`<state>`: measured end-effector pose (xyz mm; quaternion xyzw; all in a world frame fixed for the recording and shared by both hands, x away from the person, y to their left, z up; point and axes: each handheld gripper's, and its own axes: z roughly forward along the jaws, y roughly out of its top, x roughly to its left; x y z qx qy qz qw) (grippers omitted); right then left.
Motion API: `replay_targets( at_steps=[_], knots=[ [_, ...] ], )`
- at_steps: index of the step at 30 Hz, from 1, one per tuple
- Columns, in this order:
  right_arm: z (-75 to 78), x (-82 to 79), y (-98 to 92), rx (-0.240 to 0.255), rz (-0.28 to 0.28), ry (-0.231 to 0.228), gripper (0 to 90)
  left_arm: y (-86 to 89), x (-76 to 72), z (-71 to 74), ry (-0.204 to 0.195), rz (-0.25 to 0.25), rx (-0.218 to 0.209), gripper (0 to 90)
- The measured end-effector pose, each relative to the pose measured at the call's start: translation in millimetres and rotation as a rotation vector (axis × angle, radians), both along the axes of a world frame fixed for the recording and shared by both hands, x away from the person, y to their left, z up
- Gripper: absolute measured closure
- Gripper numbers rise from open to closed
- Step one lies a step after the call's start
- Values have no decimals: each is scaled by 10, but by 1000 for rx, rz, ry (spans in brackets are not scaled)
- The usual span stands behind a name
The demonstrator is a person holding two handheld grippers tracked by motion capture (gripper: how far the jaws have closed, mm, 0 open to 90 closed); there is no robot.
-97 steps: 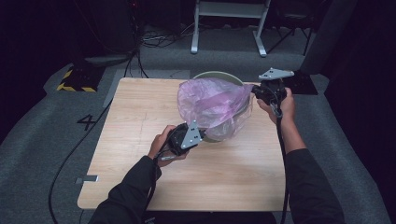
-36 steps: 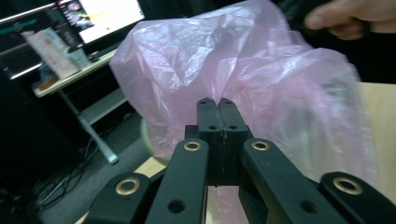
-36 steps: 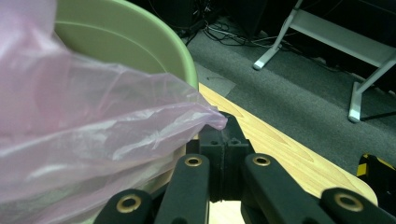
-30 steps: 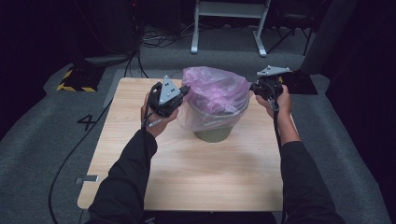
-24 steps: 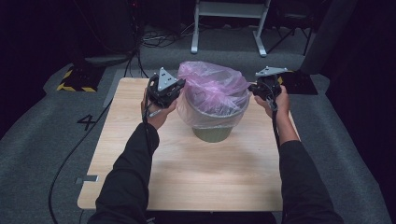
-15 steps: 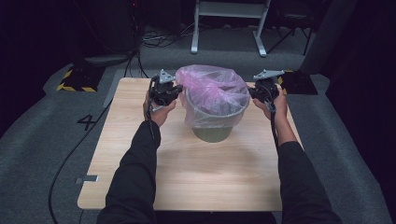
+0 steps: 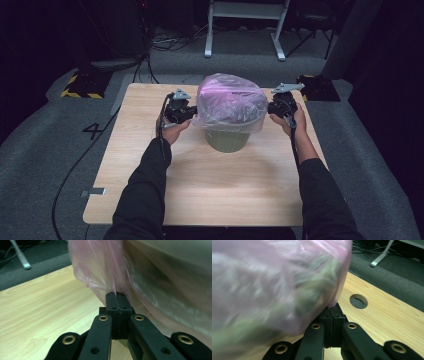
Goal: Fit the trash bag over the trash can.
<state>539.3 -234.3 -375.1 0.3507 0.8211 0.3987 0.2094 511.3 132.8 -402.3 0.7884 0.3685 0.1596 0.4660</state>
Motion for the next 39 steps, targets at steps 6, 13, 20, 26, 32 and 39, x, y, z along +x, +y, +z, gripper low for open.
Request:
replay_targets(
  at_steps=[6, 13, 20, 26, 32, 39],
  knots=[
    [-50, -103, -36, 51, 37, 4, 900, 35, -123, -50, -3, -48, -42, 900],
    [-85, -279, -98, 76, 71, -2, 900, 38, -333, -71, -19, -115, -47, 900],
    [-84, -481, -180, 68, 106, -17, 900, 110, -506, -34, -54, -123, -13, 900],
    [54, -509, -311, 66, 35, -76, 900, 328, -513, 168, -126, -38, -83, 869],
    [243, -504, -365, 67, -9, -138, 900, 450, -554, 407, -208, -6, -128, 552],
    [352, -502, -325, 66, -15, -171, 900, 443, -591, 634, -254, -53, -145, 242]
  ],
)
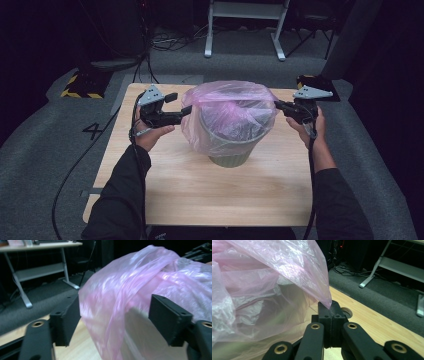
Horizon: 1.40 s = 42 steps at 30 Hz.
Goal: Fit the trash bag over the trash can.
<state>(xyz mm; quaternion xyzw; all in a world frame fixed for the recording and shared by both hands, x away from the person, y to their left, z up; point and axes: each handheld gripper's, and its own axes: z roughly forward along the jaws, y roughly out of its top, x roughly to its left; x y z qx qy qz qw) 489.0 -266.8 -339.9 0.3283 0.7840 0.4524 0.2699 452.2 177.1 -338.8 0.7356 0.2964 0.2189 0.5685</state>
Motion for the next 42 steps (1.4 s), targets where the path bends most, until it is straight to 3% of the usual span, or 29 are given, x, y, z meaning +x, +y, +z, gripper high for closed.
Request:
replay_targets(
  at_steps=[5, 7, 12, 14, 16, 19, 22, 24, 29, 42],
  knots=[
    [13, 30, 59, -26, 2, 5, 892, -157, -34, 113, -38, -92, 71, 213],
    [12, 44, 67, -31, 2, 3, 888, -244, -37, 128, -56, -61, 128, 212],
    [-2, 77, 80, -33, 14, 2, 871, -320, 86, 164, -45, -2, 147, 262],
    [-6, 87, 87, -38, 18, 4, 872, -333, 161, 167, -34, 12, 165, 346],
    [-11, 98, 88, -28, 33, 5, 877, -340, 233, 152, -29, 18, 190, 539],
    [-26, 125, 93, -24, 49, 10, 888, -384, 336, 98, -19, 25, 238, 673],
    [-57, 160, 108, -33, 53, 24, 897, -425, 411, 48, -9, 18, 258, 830],
    [-78, 191, 118, -40, 54, 30, 900, -458, 478, 9, 10, 28, 268, 884],
    [-127, 266, 123, -45, 45, 63, 900, -513, 618, -102, 54, 62, 286, 896],
    [-365, 401, 210, -47, 51, 193, 900, -651, 859, -406, 228, 65, 219, 897]
  ],
)
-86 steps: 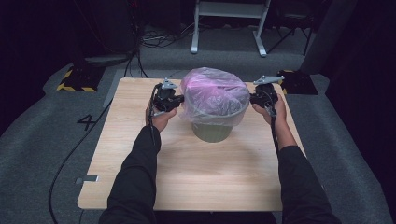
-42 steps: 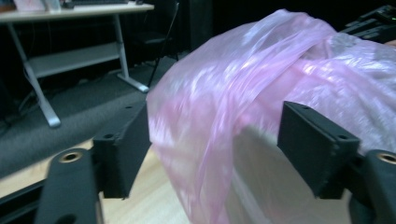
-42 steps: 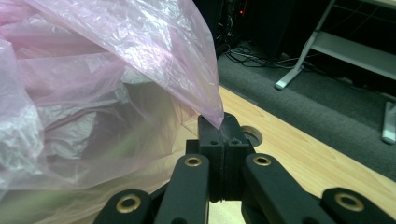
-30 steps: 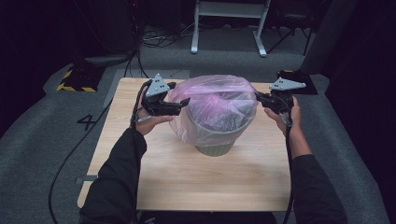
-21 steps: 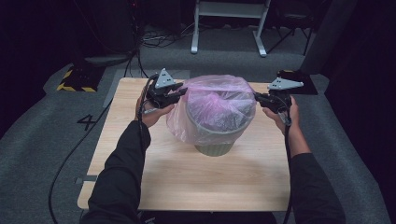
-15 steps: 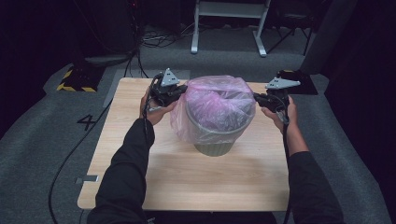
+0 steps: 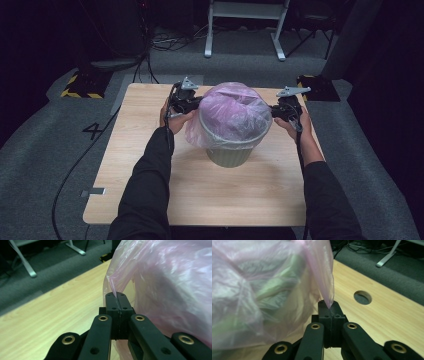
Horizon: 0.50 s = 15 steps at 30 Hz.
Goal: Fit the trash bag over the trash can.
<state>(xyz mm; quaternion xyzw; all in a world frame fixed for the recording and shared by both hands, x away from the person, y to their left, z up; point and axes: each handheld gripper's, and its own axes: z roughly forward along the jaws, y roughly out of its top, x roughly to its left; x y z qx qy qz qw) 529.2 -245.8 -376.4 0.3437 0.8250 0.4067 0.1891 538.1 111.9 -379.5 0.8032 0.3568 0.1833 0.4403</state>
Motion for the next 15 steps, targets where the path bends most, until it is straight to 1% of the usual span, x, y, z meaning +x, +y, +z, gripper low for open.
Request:
replay_targets(
  at_steps=[5, 7, 9, 11, 12, 13, 14, 15],
  knots=[
    [-52, 29, 26, 12, 6, 32, 900, -27, 52, -89, 51, 3, -28, 897],
    [-78, 41, 22, 22, 6, 47, 900, -42, 76, -120, 72, 2, -22, 897],
    [-115, 57, 23, 19, 4, 61, 900, -60, 91, -150, 91, 4, -23, 897],
    [-155, 63, 21, 17, 1, 75, 900, -76, 102, -190, 111, 11, -8, 896],
    [-178, 66, 20, 6, -3, 81, 900, -74, 101, -210, 114, 19, 0, 895],
    [-199, 67, 13, -2, -7, 82, 900, -64, 91, -223, 106, 24, -5, 894],
    [-212, 62, -3, 3, -7, 75, 900, -46, 73, -226, 90, 25, -26, 890],
    [-214, 52, -26, 16, -3, 62, 900, -22, 54, -220, 71, 31, -41, 858]
  ],
)
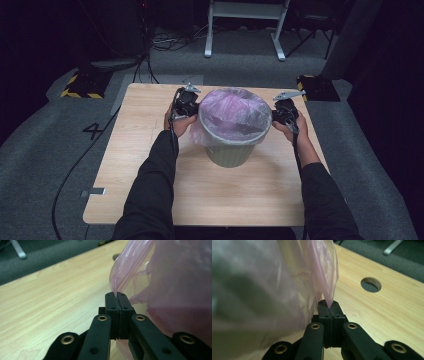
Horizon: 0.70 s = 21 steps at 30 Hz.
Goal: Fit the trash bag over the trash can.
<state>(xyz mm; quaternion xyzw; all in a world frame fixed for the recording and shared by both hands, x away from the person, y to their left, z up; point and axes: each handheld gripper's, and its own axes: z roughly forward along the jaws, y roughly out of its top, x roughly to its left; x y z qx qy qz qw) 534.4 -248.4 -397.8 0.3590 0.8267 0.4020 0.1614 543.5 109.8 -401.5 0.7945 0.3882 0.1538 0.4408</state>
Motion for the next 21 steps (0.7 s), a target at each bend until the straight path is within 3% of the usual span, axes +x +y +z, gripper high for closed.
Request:
replay_targets(
  at_steps=[4, 7, 10, 12, 18, 21],
  knots=[
    [62, -74, -94, 27, -20, -51, 830, 115, -118, 66, -58, -16, -3, 710],
    [104, -154, -173, 20, -35, -100, 763, 280, -236, 142, -99, -8, -40, 581],
    [121, -209, -272, 36, -61, -113, 603, 441, -378, 207, -131, -11, -53, 433],
    [128, -253, -333, 49, -40, -114, 540, 528, -486, 243, -145, -5, -58, 362],
    [183, -442, -462, 39, 5, -163, 401, 663, -865, 293, -209, -84, -86, 259],
    [200, -588, -466, 32, 56, -198, 338, 606, -1034, 253, -219, -134, -50, 227]
  ],
)
